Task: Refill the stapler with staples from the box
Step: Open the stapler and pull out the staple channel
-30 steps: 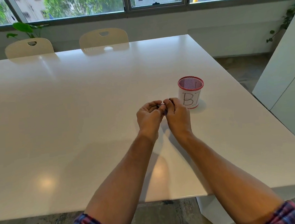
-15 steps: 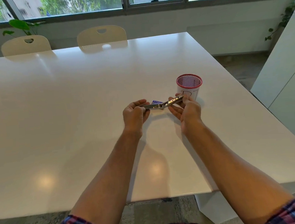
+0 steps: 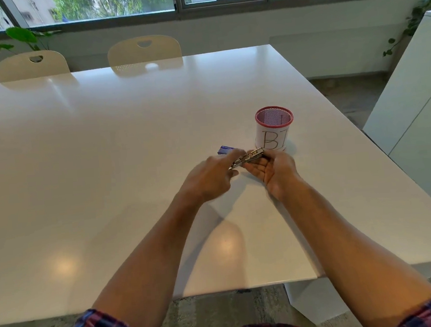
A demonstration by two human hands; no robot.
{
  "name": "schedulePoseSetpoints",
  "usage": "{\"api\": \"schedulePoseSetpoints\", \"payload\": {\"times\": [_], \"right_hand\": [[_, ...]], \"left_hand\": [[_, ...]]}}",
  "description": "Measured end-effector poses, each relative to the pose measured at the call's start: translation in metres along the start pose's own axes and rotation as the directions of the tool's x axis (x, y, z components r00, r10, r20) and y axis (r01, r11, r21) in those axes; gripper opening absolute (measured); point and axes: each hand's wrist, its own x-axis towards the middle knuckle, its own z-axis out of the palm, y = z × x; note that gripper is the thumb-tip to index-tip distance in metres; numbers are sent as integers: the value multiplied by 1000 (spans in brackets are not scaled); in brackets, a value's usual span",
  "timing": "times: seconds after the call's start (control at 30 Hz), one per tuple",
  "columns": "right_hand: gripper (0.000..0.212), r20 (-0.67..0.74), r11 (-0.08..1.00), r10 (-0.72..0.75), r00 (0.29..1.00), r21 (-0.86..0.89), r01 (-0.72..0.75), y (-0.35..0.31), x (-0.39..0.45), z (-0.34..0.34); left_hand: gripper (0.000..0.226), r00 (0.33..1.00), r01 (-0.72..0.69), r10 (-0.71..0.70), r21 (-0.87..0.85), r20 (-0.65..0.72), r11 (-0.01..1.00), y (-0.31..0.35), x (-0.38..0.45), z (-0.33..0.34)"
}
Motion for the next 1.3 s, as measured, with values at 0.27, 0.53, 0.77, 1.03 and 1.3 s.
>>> {"api": "schedulePoseSetpoints", "payload": {"times": [0.27, 0.53, 0.77, 1.03, 1.3], "right_hand": [[22, 19, 996, -31, 999, -79, 33, -3, -7, 2], [24, -10, 992, -13, 1000, -124, 12, 0, 1, 3], [25, -18, 993, -8, 1000, -114, 6, 0, 0, 3], [18, -21, 992, -29, 999, -123, 26, 0, -1, 4], [11, 10, 986, -74, 997, -151, 75, 0, -9, 2]], "left_hand": [[56, 992, -113, 111, -34, -57, 993, -3, 4, 10], [53, 995, -84, 80, -60, -58, 995, -9, 6, 10], [61, 994, -95, 93, -37, -59, 995, -11, 8, 9], [62, 994, -101, 100, -20, -43, 995, -10, 10, 10], [44, 989, -142, 144, 41, -44, 989, -8, 10, 7]]}}
